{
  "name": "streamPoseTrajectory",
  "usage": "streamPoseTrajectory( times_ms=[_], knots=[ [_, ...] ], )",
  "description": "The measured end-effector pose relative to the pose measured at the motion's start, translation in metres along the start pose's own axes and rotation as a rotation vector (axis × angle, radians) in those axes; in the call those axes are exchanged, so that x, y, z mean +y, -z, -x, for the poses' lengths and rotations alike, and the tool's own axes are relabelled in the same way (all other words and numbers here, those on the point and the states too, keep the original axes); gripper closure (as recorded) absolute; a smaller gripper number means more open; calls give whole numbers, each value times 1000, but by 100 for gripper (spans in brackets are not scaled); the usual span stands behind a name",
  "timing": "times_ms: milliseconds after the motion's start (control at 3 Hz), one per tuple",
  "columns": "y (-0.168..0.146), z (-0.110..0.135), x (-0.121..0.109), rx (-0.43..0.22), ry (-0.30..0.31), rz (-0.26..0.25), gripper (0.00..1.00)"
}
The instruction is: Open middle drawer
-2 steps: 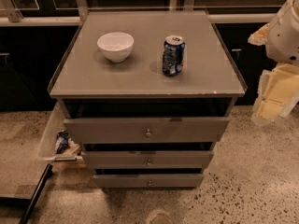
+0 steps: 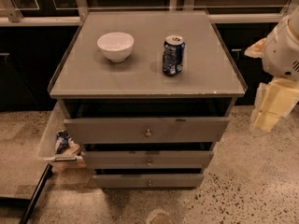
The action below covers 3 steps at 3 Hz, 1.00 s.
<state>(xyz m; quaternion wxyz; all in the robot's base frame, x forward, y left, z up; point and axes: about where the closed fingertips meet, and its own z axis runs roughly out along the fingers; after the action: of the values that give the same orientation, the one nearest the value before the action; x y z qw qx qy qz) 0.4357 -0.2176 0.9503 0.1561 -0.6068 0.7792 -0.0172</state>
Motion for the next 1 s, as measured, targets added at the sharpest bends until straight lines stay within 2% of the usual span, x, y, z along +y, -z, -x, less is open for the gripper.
streamPoseTrajectory(
  times_ms=[333,1000],
  knots=[
    [-34,-14,14,-37,17,43,0],
    [-100,-36,47,-96,95,87,0]
  ],
)
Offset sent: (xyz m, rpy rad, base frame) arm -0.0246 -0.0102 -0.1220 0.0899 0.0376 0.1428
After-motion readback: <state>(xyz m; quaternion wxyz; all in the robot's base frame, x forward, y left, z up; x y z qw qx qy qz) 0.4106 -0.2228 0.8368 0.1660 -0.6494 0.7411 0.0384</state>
